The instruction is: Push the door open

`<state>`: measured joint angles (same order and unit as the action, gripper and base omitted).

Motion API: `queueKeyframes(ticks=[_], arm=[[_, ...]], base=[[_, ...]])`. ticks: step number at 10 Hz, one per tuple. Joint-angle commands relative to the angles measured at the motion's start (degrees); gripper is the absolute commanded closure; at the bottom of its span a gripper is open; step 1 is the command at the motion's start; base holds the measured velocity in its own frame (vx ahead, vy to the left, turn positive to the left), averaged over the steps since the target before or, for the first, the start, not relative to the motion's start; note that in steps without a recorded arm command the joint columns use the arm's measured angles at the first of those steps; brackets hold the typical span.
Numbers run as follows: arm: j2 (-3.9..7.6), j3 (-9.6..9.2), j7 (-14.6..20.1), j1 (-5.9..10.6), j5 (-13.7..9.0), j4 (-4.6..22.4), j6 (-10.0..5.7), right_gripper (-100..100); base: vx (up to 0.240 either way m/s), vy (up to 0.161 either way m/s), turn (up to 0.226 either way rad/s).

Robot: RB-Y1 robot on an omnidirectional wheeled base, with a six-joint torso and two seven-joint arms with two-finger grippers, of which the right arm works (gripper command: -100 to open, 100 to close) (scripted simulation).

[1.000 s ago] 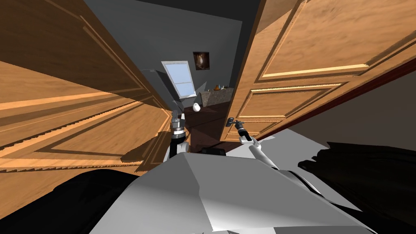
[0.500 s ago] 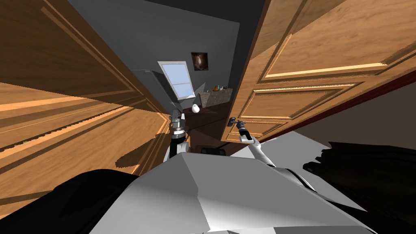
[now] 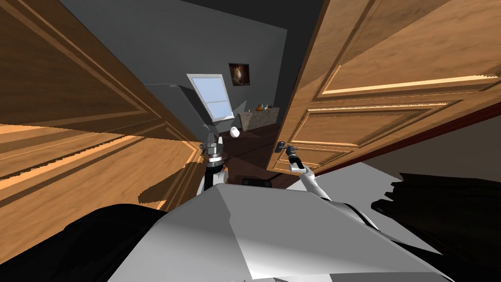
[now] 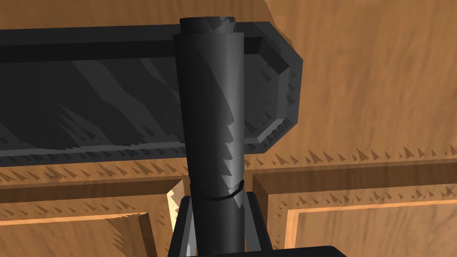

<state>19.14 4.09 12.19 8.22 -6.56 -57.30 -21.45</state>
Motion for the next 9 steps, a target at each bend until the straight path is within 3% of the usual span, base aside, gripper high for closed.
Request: queueKeyframes(ticks=[1, 9], arm=[[0.27, 0.9, -0.25, 0.47, -0.15, 0.2, -0.3, 100], [0.43, 6.67, -2.22, 0.9, -1.08, 2.65, -0.62, 100]], base=[[0.208, 0.031, -0.045], [0.193, 0.056, -0.06]])
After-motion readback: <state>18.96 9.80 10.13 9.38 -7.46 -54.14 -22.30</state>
